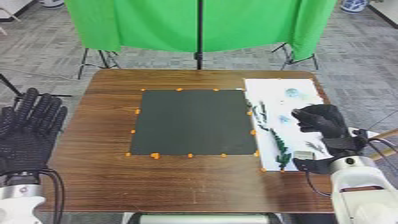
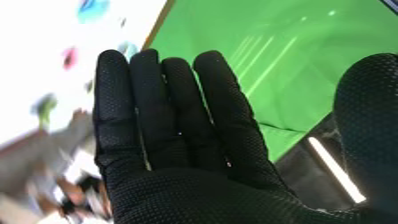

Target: Arrange flowers

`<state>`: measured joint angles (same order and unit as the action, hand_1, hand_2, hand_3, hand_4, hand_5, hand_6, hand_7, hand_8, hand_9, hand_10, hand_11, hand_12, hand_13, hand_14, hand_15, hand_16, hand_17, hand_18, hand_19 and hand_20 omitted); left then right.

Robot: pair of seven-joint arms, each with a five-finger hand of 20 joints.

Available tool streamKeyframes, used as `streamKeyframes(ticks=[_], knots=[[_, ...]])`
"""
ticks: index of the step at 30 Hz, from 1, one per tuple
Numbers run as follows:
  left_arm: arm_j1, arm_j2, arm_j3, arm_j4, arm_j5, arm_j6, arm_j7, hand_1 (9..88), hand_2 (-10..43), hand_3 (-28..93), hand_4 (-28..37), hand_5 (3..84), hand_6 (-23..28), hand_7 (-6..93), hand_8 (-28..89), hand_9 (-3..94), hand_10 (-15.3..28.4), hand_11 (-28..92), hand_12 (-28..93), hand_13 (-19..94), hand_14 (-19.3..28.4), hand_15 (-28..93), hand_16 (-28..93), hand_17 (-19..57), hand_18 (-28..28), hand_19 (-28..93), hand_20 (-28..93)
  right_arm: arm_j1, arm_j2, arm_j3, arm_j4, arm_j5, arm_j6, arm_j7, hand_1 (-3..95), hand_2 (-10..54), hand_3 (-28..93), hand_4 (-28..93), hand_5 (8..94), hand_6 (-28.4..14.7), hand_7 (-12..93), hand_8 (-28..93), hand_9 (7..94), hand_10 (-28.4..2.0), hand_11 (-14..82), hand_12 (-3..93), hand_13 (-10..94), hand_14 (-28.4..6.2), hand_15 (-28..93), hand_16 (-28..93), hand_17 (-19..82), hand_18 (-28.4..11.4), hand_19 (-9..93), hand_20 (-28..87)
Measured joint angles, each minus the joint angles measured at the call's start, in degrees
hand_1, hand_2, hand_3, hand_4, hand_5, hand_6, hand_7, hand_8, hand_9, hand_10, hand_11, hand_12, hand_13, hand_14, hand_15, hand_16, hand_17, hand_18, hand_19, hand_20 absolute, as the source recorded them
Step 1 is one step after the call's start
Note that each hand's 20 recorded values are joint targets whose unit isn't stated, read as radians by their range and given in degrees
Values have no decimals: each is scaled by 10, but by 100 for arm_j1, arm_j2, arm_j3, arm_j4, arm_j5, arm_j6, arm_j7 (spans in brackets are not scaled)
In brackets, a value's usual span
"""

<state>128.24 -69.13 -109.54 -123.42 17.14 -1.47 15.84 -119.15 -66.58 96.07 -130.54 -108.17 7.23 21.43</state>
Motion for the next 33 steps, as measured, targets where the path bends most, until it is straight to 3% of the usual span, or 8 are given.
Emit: streamKeyframes(ticks=[8, 12, 17, 24, 30, 33], knots=[[-51, 35, 57, 3, -37, 91, 56, 274, 150, 709, -283, 428, 50, 72, -82, 369, 117, 102, 80, 259, 98, 151, -63, 19, 83, 141, 111, 2, 135, -838, 584, -2176, 164, 796, 286, -95, 814, -281, 558, -86, 315, -111, 531, -206, 298, 225, 456, -184, 437, 173, 201, -232, 632, 226], [-54, 35, 71, 2, -52, 132, 59, 275, 151, 707, -283, 432, 51, 78, -81, 373, 121, 106, 83, 264, 101, 154, -60, 18, 85, 144, 113, -29, 137, -1002, 883, -3225, 183, 780, 280, -95, 812, -282, 549, -84, 311, -109, 526, -208, 288, 220, 452, -184, 442, 168, 200, -232, 637, 220], [-50, 35, 71, -9, -170, 135, 45, 274, 152, 709, -283, 433, 52, 81, -81, 374, 122, 109, 87, 271, 107, 167, -51, 13, 93, 153, 119, -64, 65, -978, 918, -4603, -152, 734, 282, -95, 815, -282, 540, -77, 337, -108, 518, -204, 329, 247, 448, -180, 500, 190, 200, -231, 656, 225], [0, 32, 45, -57, -233, 158, 19, 274, 153, 709, -283, 434, 51, 83, -81, 377, 122, 111, 93, 278, 115, 179, -40, 7, 102, 164, 124, 6, 41, -1103, 1052, -4775, -342, 649, 293, -95, 789, -283, 542, -64, 433, -141, 505, -205, 466, 312, 450, -193, 627, 229, 212, -241, 712, 260], [47, 33, 41, -67, -251, 184, 13, 278, 155, 709, -282, 436, 51, 84, -81, 378, 122, 113, 97, 281, 118, 185, -36, 5, 104, 167, 126, 154, 18, -1280, 1196, -4689, -535, 652, 300, -95, 773, -283, 556, -62, 445, -147, 512, -204, 490, 325, 458, -196, 653, 244, 218, -243, 728, 272], [55, 33, 39, -68, -251, 191, -4, 312, 185, 710, -280, 441, 49, 88, -83, 384, 121, 116, 98, 288, 127, 204, -26, 1, 111, 186, 134, 238, -25, -1329, 1238, -4681, -760, 672, 363, -95, 785, -279, 568, -58, 431, -150, 537, -198, 477, 312, 487, -188, 663, 252, 238, -246, 754, 285]])
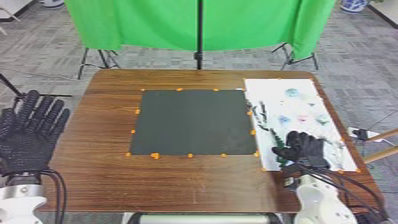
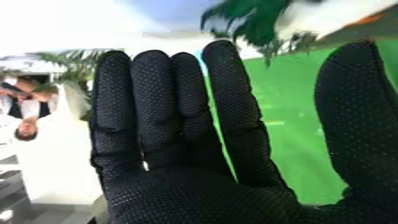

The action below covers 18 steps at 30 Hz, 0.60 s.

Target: Arrange flowers

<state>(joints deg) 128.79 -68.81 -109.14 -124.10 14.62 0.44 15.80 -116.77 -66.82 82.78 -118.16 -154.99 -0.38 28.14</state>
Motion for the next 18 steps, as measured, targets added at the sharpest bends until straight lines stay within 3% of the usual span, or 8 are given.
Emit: streamKeyframes(ticks=[3, 5, 6, 8, 12, 18], knots=[[-1, -1, 0, -2, -32, 18, -67, 314, 190, 712, -278, 442, 48, 91, -85, 387, 122, 120, 99, 292, 130, 224, -19, -3, 115, 199, 137, 124, -15, -93, 28, 72, -139, 154, 412, -95, 793, -282, 611, -40, 429, -134, 589, -182, 480, 309, 529, -176, 669, 271, 265, -249, 780, 295], [-6, -8, 9, -2, -132, 18, -106, 308, 189, 711, -277, 442, 49, 91, -85, 387, 122, 121, 100, 293, 132, 233, -17, -7, 119, 207, 139, 224, -15, -189, 66, 137, -104, 355, 461, -95, 736, -282, 629, -30, 430, 47, 616, -173, 485, 311, 552, -167, 664, 295, 282, -251, 793, 305], [-9, -10, 15, -2, -198, 17, -119, 306, 188, 710, -277, 442, 49, 90, -85, 386, 122, 121, 100, 294, 133, 241, -15, -9, 121, 210, 140, 270, -15, -237, 93, 140, -45, 442, 483, -95, 711, -282, 637, -26, 434, 81, 625, -170, 484, 316, 561, -165, 663, 300, 288, -251, 797, 308], [-11, -13, 21, -2, -286, 17, -137, 304, 188, 709, -278, 440, 49, 90, -85, 385, 123, 121, 101, 294, 135, 251, -16, -11, 123, 215, 142, 334, -12, -326, 146, 140, 147, 556, 581, -95, 608, -282, 667, -17, 455, 124, 669, -148, 409, 421, 595, -156, 660, 316, 318, -247, 810, 320], [-11, -15, 20, -2, -296, 17, -159, 300, 186, 705, -281, 438, 51, 87, -84, 385, 126, 122, 103, 295, 137, 264, -17, -14, 126, 224, 143, 366, -10, -491, 214, 135, 586, 579, 615, -95, 642, -282, 699, -6, 476, 142, 745, -125, 305, 533, 634, -135, 618, 418, 338, -244, 821, 340], [-9, -32, 12, -2, -258, 3, -236, 294, 183, 705, -282, 434, 53, 82, -82, 383, 127, 120, 105, 296, 138, 274, -20, -16, 127, 227, 142, 398, -15, -637, 219, -38, 557, 438, 648, -95, 689, -282, 745, 4, 482, 155, 799, -117, 272, 543, 671, -102, 558, 490, 346, -238, 820, 358]])
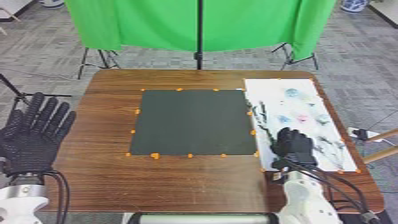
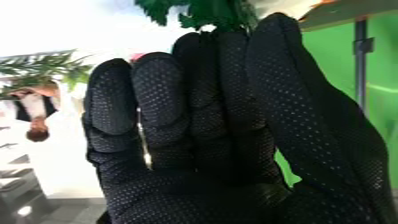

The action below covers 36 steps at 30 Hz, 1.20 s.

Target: Arrange flowers

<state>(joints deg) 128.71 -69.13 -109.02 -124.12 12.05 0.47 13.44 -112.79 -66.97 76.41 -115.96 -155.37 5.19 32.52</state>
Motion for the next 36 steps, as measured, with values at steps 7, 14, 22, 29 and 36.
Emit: streamKeyframes(ticks=[7, 14, 22, 29, 36], knots=[[0, -15, 0, 0, 12, -2, -58, 294, 181, 704, -282, 433, 53, 80, -81, 382, 128, 117, 107, 298, 139, 282, -21, -18, 129, 230, 142, 75, 11, -126, 25, -68, -13, -88, 645, -95, 719, -283, 776, 3, 450, 167, 837, -109, 224, 549, 701, -84, 529, 497, 362, -239, 828, 372], [3, -28, -15, 0, 16, -1, -110, 293, 179, 704, -283, 432, 53, 80, -80, 381, 128, 117, 109, 299, 139, 287, -22, -19, 130, 232, 143, 65, 149, -333, -41, 432, 561, 364, 640, -95, 736, -283, 781, 4, 442, 181, 846, -107, 224, 550, 720, -76, 532, 501, 383, -251, 848, 376], [2, -28, -24, 3, 18, 5, -111, 292, 178, 703, -283, 431, 54, 79, -80, 380, 128, 117, 110, 298, 140, 287, -23, -20, 130, 232, 143, 211, 165, -543, -433, 843, 927, 691, 635, -95, 741, -282, 772, 1, 445, 192, 842, -104, 227, 564, 720, -76, 533, 512, 389, -257, 858, 369], [-50, -16, 29, 36, 18, 22, -114, 292, 178, 702, -282, 431, 55, 81, -78, 380, 130, 123, 114, 298, 141, 291, -22, -20, 131, 232, 143, 728, 38, -796, -570, 841, 370, 789, 531, -95, 736, -226, 642, -35, 514, 163, 708, -166, 360, 504, 615, -173, 660, 397, 359, -270, 891, 322], [-67, -10, 38, 42, 18, 50, -87, 292, 177, 703, -283, 431, 56, 82, -77, 382, 130, 125, 116, 300, 141, 295, -22, -20, 131, 234, 144, 535, 127, -562, -911, 445, -571, 1169, 378, -95, 784, -245, 496, -137, 288, -85, 508, -272, 395, 283, 473, -248, 688, 251, 313, -283, 904, 289]])
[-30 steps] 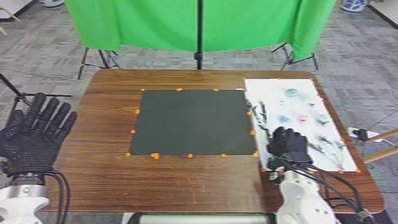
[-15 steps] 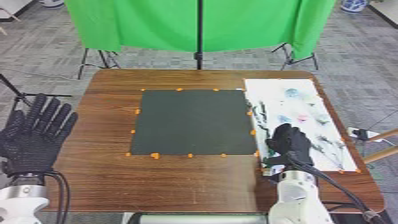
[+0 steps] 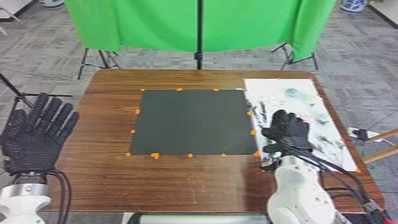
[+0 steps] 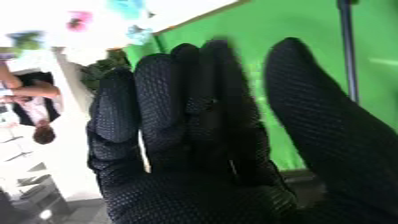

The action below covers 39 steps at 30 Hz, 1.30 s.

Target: Arrange flowers

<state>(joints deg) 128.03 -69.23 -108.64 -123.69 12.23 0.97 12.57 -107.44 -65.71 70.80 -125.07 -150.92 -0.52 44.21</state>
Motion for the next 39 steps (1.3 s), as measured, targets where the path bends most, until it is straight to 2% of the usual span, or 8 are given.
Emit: streamKeyframes(ticks=[9, 17, 18, 20, 21, 22, 26, 39], knots=[[11, 3, 4, -3, -3, 37, -2, 292, 177, 704, -283, 435, 58, 83, -78, 384, 131, 128, 117, 301, 141, 298, -22, -21, 132, 236, 146, -660, 78, 346, -58, 234, -291, -29, 374, -95, 757, -279, 567, -131, 210, -62, 544, -260, 366, 266, 488, -237, 669, 236, 314, -284, 897, 295], [-11, 8, 91, 4, -19, 257, -7, 291, 177, 707, -283, 440, 61, 86, -79, 388, 133, 134, 117, 302, 142, 309, -23, -22, 132, 241, 148, -578, -149, 172, 415, -124, -331, -188, 420, -95, 752, -282, 633, -93, 288, -67, 595, -233, 424, 292, 538, -214, 681, 267, 337, -279, 907, 299], [-11, 8, 102, 5, -21, 272, -6, 291, 177, 706, -283, 440, 61, 87, -78, 389, 134, 135, 117, 302, 143, 311, -23, -21, 132, 242, 148, -548, -172, 152, 449, -175, -323, -209, 445, -95, 759, -281, 645, -83, 313, -79, 608, -226, 428, 293, 552, -207, 677, 277, 342, -278, 909, 301], [-11, 8, 120, 6, -28, 294, -4, 293, 182, 714, -279, 442, 63, 88, -78, 390, 134, 137, 118, 304, 145, 316, -23, -21, 132, 243, 149, -478, -207, 101, 542, -327, -266, -259, 538, -95, 692, -282, 664, -62, 353, 106, 642, -198, 401, 351, 582, -193, 667, 287, 353, -274, 912, 303], [-12, 8, 125, 7, -36, 309, -4, 295, 183, 715, -276, 444, 63, 88, -78, 391, 134, 139, 118, 304, 145, 318, -25, -21, 132, 244, 149, -436, -221, 63, 623, -440, -195, -292, 570, -95, 683, -282, 675, -48, 384, 135, 676, -180, 345, 413, 602, -175, 642, 337, 357, -270, 910, 305], [-14, 7, 127, 7, -50, 332, -5, 295, 184, 716, -274, 445, 63, 89, -78, 391, 134, 140, 118, 304, 145, 320, -26, -21, 132, 246, 150, -394, -233, 26, 719, -585, -77, -337, 595, -95, 685, -282, 691, -35, 409, 157, 727, -159, 276, 481, 623, -159, 614, 387, 361, -267, 908, 309], [-37, -11, 120, 21, -98, 445, -6, 295, 184, 713, -272, 446, 64, 90, -79, 392, 135, 141, 117, 305, 145, 325, -28, -22, 132, 250, 150, -263, -260, -83, 1011, -1232, 405, -694, 655, -95, 701, -280, 786, -13, 403, 184, 842, -123, 199, 514, 720, -95, 514, 471, 393, -258, 906, 335], [22, -79, 4, 29, -131, 456, -10, 293, 181, 710, -278, 445, 64, 86, -79, 391, 134, 141, 115, 304, 145, 327, -32, -23, 133, 252, 150, -192, -121, -187, 1044, -1060, 657, -746, 652, -95, 742, -265, 826, -15, 383, 186, 889, -123, 156, 529, 767, -78, 461, 507, 412, -257, 900, 354]])
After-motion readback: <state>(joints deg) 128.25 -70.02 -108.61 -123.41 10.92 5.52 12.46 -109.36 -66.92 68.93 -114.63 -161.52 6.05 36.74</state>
